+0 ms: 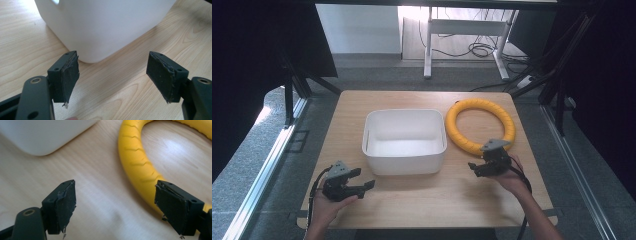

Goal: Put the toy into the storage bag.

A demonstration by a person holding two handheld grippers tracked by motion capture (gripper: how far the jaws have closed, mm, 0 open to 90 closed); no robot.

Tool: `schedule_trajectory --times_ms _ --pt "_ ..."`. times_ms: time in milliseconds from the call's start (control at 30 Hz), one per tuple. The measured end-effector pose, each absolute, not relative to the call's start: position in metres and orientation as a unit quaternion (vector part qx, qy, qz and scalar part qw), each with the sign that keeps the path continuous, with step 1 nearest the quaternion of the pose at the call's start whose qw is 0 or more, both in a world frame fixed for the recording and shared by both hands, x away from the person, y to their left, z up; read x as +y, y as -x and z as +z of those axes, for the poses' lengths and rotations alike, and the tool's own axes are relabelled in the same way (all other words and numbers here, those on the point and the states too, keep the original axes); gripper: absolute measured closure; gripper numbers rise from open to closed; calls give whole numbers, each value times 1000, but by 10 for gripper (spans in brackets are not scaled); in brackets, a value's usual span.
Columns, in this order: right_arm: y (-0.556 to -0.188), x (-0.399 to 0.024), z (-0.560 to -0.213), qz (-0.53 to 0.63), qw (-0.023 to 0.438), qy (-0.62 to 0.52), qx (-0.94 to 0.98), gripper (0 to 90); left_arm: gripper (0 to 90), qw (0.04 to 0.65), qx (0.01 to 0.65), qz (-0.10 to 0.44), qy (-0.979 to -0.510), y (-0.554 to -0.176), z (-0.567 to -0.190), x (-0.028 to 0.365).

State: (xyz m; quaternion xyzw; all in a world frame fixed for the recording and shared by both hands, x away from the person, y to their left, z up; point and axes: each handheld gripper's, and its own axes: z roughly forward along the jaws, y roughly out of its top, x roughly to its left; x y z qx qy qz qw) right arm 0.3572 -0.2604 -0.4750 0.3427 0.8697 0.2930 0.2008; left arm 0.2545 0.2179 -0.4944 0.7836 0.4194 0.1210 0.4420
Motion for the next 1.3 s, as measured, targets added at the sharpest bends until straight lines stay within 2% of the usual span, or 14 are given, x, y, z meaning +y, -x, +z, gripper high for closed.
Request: schedule_trajectory --times_ms 133,433,533,700,733,767,867,900,1133,1300 --pt "-387 -254 -473 254 195 -329 888 161 262 442 417 125 -784 -252 -492 217" --pt "-444 -239 -494 193 142 -316 918 157 262 444 415 124 -784 -252 -492 216" --pt "-456 -242 -506 190 126 -325 918 200 262 445 413 121 -786 -252 -494 215" --pt "-466 -249 -515 205 97 -329 917 265 262 442 414 117 -787 -254 -497 213" --pt "-467 -250 -515 214 87 -324 917 322 262 443 414 117 -787 -254 -497 213" --pt "-467 -250 -515 214 87 -324 917 322 262 445 414 115 -786 -254 -497 213" --pt "-466 -250 -513 222 72 -313 921 458 262 448 411 113 -786 -253 -496 211" --pt "-465 -249 -512 218 69 -307 924 474 262 448 410 114 -786 -253 -495 210" --pt "-467 -241 -508 190 66 -290 936 505 262 447 406 112 -789 -252 -496 208" --pt "-460 -245 -487 254 70 -288 921 516 263 448 414 112 -784 -254 -498 213"
